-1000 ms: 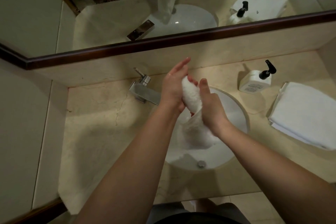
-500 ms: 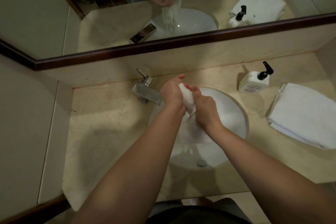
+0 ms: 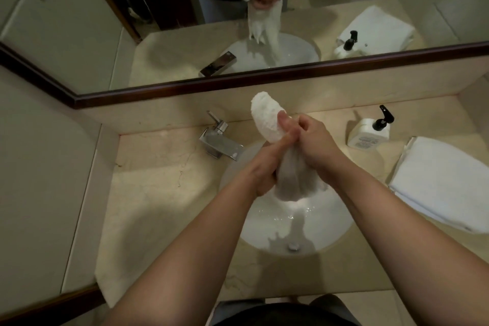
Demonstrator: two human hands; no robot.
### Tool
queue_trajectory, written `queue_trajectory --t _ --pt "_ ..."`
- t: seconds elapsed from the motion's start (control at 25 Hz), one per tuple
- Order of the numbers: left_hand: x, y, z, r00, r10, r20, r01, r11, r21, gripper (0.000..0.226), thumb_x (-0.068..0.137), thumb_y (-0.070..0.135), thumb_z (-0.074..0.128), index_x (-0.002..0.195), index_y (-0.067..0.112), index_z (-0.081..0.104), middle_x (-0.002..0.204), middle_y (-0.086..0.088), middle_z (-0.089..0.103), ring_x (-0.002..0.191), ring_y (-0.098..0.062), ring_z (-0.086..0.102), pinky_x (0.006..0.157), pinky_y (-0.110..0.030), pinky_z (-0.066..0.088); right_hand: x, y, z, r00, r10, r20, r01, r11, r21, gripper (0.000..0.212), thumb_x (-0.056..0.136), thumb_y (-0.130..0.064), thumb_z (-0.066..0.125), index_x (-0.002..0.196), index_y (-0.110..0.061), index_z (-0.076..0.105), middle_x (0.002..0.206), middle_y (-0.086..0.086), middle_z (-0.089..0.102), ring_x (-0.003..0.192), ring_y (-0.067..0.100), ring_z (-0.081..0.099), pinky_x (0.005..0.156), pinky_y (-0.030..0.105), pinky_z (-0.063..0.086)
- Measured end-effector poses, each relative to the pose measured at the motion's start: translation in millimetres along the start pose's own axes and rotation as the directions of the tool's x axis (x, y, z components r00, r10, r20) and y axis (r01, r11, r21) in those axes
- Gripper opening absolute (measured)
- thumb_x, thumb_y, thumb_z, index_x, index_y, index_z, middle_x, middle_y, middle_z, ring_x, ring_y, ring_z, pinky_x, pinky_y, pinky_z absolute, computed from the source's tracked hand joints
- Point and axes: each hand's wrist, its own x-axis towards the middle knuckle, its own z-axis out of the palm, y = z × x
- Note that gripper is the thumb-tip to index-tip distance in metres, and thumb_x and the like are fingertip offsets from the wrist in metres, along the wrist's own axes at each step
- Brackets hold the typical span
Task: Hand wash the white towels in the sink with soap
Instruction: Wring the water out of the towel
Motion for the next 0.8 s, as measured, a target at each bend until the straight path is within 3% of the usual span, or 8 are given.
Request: queue_trajectory --t 0.12,0.2,0.36,0.44,0.52,0.56,0.64,0.8 --pt "1 11 -3 0.995 -0.003 0.096 0.001 1.000 0.023 0.063 0.080 0.046 0.077 0.122 0.003 0.061 0.106 -0.020 0.070 0.096 -0.031 0.070 0.083 -0.038 0.059 7 -19 -17 0.990 -0.140 0.026 0.142 0.978 -0.152 0.057 0.082 -0.068 0.060 0.073 -0.012 0.058 0.080 0.005 0.062 0.068 0.017 0.063 0.055 0.031 0.053" --pt "2 15 -5 0.982 -0.019 0.187 0.020 1.000 -0.005 0.056 0.068 0.040 0.083 0.106 0.003 0.064 0.090 -0.018 0.069 0.081 -0.028 0.069 0.078 -0.037 0.059 16 -29 -26 0.989 -0.116 0.095 0.125 0.988 -0.092 0.058 0.089 -0.068 0.046 0.072 -0.014 0.059 0.072 0.000 0.062 0.062 0.010 0.061 0.056 0.021 0.051" --pt "3 15 -5 0.952 0.101 0.290 -0.030 0.970 -0.240 0.051 0.061 0.043 0.085 0.093 0.007 0.068 0.080 -0.010 0.067 0.077 -0.025 0.066 0.085 -0.038 0.054 24 -28 -21 0.883 0.103 0.458 -0.285 0.892 0.350 0.075 0.084 -0.078 0.029 0.075 -0.010 0.060 0.049 -0.004 0.048 0.042 0.009 0.047 0.042 0.018 0.044" --pt "5 22 -5 0.951 0.170 0.259 -0.042 0.898 -0.437 0.046 0.060 0.038 0.086 0.090 0.008 0.068 0.084 -0.009 0.068 0.082 -0.024 0.066 0.088 -0.039 0.053 23 -20 -13 0.839 0.131 0.529 -0.409 0.793 0.452 0.069 0.085 -0.075 0.033 0.068 -0.018 0.068 0.049 -0.005 0.054 0.046 0.006 0.055 0.045 0.019 0.048" --pt "8 32 -8 0.959 0.219 0.182 -0.090 0.840 -0.535 0.036 0.065 0.031 0.083 0.091 0.010 0.070 0.097 -0.007 0.070 0.096 -0.024 0.067 0.096 -0.042 0.050 22 -15 -10 0.827 0.073 0.557 -0.392 0.785 0.480 0.066 0.077 -0.075 0.039 0.100 -0.025 0.075 0.087 0.001 0.074 0.086 0.017 0.071 0.068 0.031 0.058" --pt "11 35 -9 0.965 0.232 0.121 -0.138 0.843 -0.521 0.028 0.070 0.027 0.078 0.092 0.011 0.073 0.104 -0.006 0.071 0.105 -0.023 0.066 0.099 -0.044 0.049 22 -14 -10 0.805 0.082 0.588 -0.410 0.794 0.450 0.075 0.073 -0.077 0.038 0.119 -0.026 0.068 0.102 0.007 0.073 0.096 0.027 0.070 0.072 0.039 0.058" --pt "14 41 -10 0.969 0.249 0.006 -0.226 0.888 -0.400 0.021 0.078 0.022 0.068 0.095 0.014 0.076 0.109 -0.004 0.071 0.113 -0.020 0.062 0.100 -0.044 0.050 19 -14 -15 0.731 0.119 0.671 -0.469 0.803 0.369 0.091 0.073 -0.081 0.030 0.133 -0.019 0.056 0.106 0.016 0.071 0.093 0.034 0.070 0.073 0.044 0.058" --pt "25 51 -17 0.948 0.166 -0.271 -0.256 0.904 -0.343 0.022 0.082 0.010 0.074 0.102 0.006 0.066 0.088 -0.008 0.071 0.087 -0.019 0.070 0.078 -0.036 0.058 15 -10 -25 0.748 0.092 0.658 -0.364 0.885 0.290 0.071 0.084 -0.071 0.048 0.128 -0.016 0.062 0.111 0.013 0.070 0.098 0.026 0.068 0.086 0.038 0.055"
